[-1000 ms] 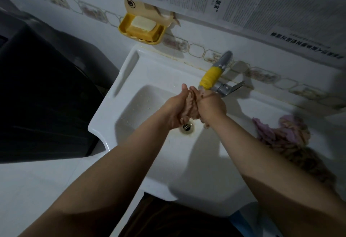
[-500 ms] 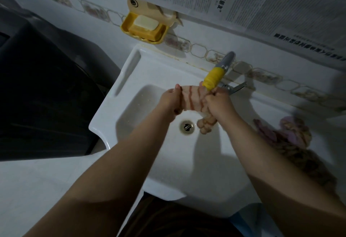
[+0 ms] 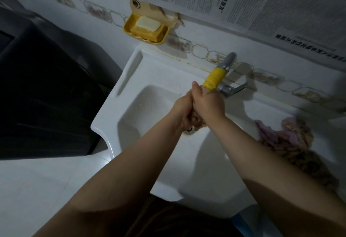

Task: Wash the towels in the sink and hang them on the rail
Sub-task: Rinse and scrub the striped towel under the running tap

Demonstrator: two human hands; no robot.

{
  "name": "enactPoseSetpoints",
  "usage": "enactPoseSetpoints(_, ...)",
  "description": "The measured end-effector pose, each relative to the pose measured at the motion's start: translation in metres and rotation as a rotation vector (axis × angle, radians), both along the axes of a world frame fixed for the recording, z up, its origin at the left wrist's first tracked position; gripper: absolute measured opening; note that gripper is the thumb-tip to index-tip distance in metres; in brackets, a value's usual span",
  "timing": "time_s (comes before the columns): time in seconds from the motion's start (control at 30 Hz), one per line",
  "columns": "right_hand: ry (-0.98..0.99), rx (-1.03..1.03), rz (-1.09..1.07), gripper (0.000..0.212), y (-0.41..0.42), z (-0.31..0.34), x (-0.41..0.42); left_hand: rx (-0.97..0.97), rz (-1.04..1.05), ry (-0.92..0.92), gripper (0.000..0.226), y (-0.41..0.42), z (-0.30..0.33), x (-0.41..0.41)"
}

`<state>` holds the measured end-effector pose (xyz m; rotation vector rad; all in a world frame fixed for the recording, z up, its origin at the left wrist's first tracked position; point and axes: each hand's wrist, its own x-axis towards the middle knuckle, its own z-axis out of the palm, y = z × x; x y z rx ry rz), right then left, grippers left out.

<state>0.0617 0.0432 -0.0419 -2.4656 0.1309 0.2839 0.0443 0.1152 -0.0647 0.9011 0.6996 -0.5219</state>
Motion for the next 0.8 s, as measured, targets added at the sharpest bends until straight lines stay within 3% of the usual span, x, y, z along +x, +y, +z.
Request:
enactPoseSetpoints(0.13, 0.279, 0.108, -0.053, 0.053, -0.019, 0.002, 0.018, 0.322, -0.439, -0.101, 0.059, 0.027, -0.002, -0.014)
enactPoseSetpoints(0.23, 0.328, 0.184, 0.035, 0.044, -0.027, 0.0, 0.018, 0.38, -0.578, -0.228, 0.043, 0.059, -0.016, -0.014)
enactPoseSetpoints(0.33, 0.307, 0.217, 0.241, 0.024, -0.039, -0.001, 0.015, 0.278, -0.373, -0.311, 0.017, 0.077, -0.015, -0.009)
enactPoseSetpoints(0.4, 0.425, 0.238, 0.321, 0.004, -0.047, -0.006, 0.01, 0.275, -0.241, -0.335, 0.013, 0.086, -0.009, -0.001)
enactPoseSetpoints(0.57, 0.64, 0.348, 0.27, 0.016, -0.051, -0.022, -0.005, 0.317, -0.101, -0.368, 0.015, 0.082, -0.005, 0.012)
enactPoseSetpoints(0.7, 0.629, 0.53, 0.147, 0.023, -0.055, -0.026, -0.004, 0.27, 0.112, -0.199, 0.022, 0.072, -0.007, 0.015)
enactPoseSetpoints(0.8, 0.639, 0.834, -0.029, 0.025, -0.052, -0.021, -0.002, 0.185, 0.191, -0.041, 0.032, 0.062, -0.014, 0.014)
